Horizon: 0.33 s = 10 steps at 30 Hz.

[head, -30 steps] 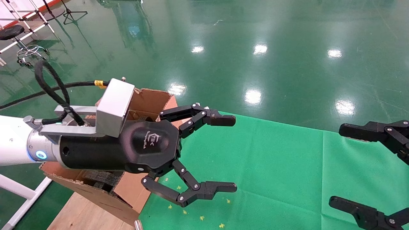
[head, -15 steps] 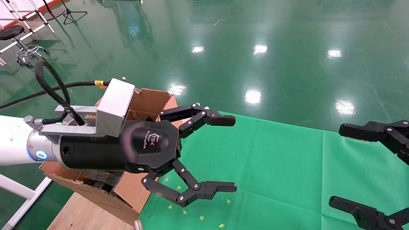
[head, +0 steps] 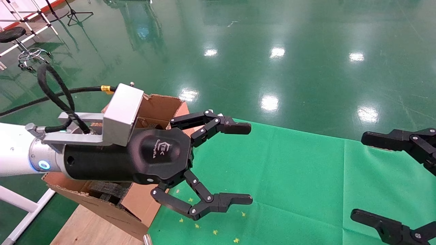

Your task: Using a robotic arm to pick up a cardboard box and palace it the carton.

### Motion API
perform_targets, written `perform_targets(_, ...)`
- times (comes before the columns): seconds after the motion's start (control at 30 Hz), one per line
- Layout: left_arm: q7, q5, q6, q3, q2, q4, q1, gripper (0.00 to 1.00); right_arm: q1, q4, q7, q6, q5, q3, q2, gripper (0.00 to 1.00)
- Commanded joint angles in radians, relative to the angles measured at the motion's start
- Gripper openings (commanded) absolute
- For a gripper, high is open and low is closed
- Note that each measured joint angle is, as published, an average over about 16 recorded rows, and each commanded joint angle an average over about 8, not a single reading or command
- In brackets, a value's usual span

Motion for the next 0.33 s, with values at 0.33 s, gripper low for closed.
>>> perform_targets(0.33,0.0,0.0,0.0,0.0,0.0,0.0,0.0,1.0,0.0,0.0,0.0,0.0,0.0,0.0,0.0,1.0)
